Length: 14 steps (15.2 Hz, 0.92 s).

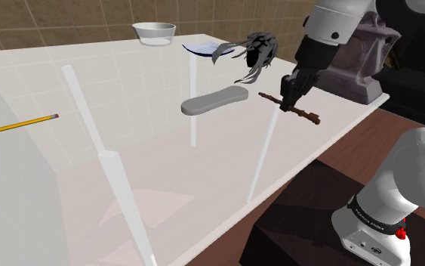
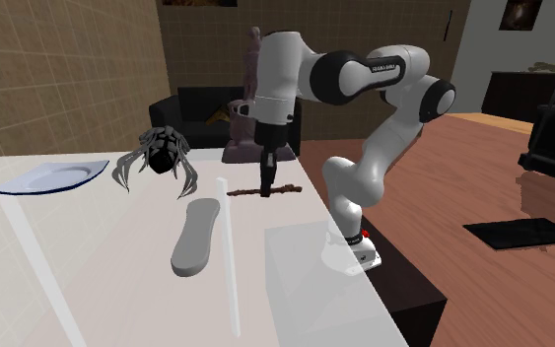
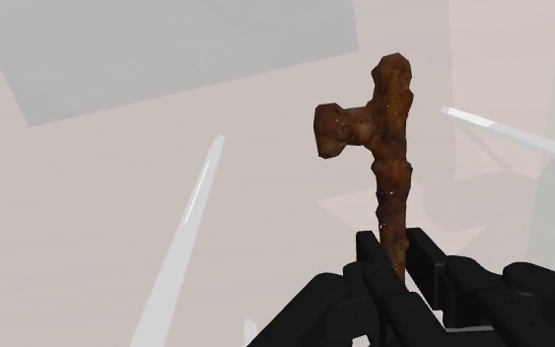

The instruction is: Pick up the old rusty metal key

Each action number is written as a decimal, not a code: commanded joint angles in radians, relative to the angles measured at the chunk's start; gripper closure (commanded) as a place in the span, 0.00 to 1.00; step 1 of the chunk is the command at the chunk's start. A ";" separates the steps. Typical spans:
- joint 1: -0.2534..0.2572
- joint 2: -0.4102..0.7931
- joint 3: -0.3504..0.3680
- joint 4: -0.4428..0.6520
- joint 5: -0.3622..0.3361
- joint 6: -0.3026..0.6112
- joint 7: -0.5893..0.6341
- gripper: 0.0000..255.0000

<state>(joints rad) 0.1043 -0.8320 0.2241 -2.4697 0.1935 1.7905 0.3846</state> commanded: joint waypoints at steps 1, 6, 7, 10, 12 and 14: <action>-0.001 0.003 -0.003 0.026 -0.003 -0.024 0.002 1.00; -0.006 0.018 -0.011 0.102 -0.011 -0.085 0.006 1.00; -0.007 0.022 -0.012 0.117 -0.013 -0.097 0.007 1.00; -0.009 0.034 -0.016 0.165 -0.018 -0.133 0.009 1.00; -0.011 0.043 -0.019 0.198 -0.021 -0.157 0.011 1.00; -0.011 0.044 -0.019 0.200 -0.021 -0.158 0.011 1.00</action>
